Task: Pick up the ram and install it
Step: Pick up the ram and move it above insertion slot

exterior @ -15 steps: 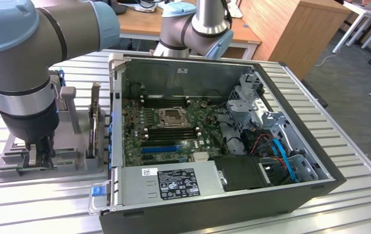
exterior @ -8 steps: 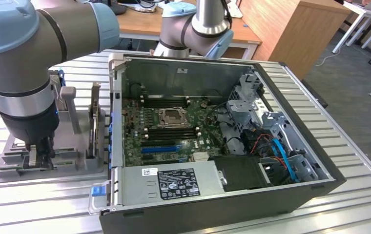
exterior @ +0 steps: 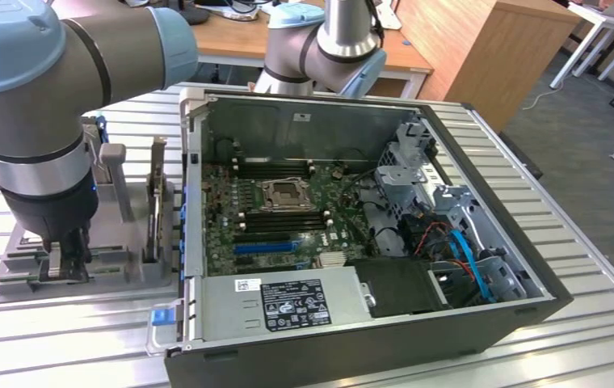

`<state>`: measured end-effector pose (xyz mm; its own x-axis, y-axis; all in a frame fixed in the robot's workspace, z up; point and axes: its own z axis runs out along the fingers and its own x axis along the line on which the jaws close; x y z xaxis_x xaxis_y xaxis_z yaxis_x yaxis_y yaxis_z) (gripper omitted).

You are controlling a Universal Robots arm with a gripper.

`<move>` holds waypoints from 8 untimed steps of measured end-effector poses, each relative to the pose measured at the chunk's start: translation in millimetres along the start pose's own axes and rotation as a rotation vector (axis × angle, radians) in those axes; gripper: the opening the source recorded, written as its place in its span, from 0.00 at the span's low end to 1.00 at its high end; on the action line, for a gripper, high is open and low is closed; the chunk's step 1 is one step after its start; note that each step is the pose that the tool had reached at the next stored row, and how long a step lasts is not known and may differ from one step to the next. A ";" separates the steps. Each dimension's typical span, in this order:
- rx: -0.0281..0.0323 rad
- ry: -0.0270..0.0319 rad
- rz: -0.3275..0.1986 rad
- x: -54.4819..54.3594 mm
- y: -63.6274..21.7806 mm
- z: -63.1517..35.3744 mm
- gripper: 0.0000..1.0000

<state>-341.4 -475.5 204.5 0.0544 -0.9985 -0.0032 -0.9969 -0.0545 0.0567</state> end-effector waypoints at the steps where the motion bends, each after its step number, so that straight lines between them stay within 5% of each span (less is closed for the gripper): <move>1: 0.0001 0.0000 0.000 0.0 0.0 0.0 0.36; 8: 0.0001 0.0000 0.000 0.0 0.0 0.0 0.27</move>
<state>-341.4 -475.5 204.5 0.0544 -0.9985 -0.0032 -0.9969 -0.0545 0.0567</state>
